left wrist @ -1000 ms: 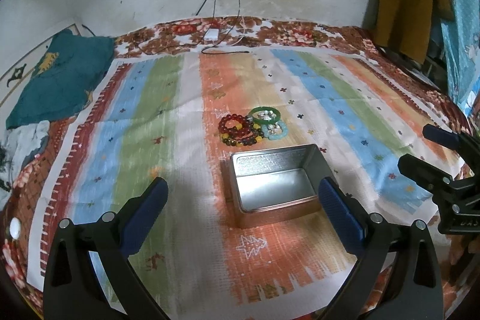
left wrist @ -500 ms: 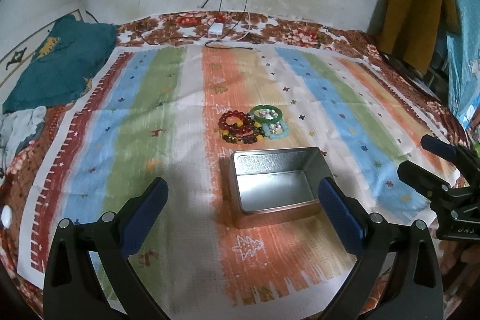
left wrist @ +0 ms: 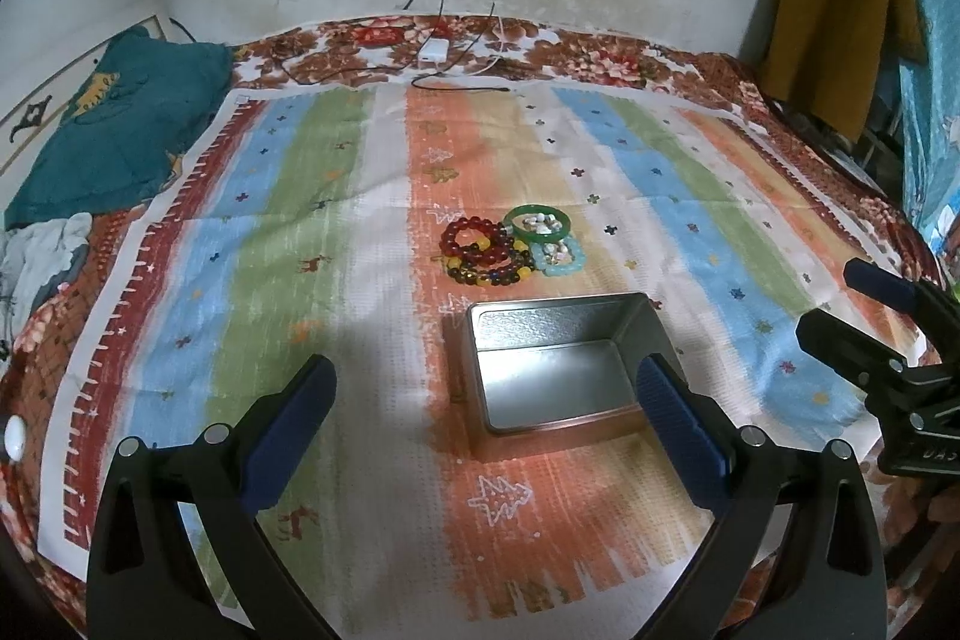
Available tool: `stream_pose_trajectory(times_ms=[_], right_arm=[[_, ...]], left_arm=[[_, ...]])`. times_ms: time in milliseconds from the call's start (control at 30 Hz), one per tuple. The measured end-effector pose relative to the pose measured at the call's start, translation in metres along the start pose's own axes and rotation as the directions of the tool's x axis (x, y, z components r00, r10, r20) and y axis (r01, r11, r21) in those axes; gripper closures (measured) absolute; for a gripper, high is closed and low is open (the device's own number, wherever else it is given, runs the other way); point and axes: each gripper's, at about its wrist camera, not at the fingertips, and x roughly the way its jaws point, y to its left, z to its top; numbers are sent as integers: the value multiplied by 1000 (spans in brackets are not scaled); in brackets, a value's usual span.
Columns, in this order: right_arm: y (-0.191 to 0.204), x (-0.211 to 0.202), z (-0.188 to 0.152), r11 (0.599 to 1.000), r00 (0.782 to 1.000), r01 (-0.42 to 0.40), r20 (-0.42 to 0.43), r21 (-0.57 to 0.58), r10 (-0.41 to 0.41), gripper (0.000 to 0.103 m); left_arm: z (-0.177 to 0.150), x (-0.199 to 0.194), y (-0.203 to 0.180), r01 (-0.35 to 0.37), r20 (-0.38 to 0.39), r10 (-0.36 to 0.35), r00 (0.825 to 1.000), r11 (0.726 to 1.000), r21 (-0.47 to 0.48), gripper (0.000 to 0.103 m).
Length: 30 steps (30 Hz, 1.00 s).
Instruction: Organize jewelry
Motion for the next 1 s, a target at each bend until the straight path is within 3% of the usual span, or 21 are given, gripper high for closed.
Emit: stream_pose_trajectory(times_ms=[500,1000], right_arm=[[-8,19,10,1000,999,13,-46,7,-13,4],[-16,50,35,998,997,28,-77,53,-24,4]], left_arm=[[9,19,7,-32,-32,33,999,998,48,6],[33,54,13,-42,-64,43,997,999,13,6]])
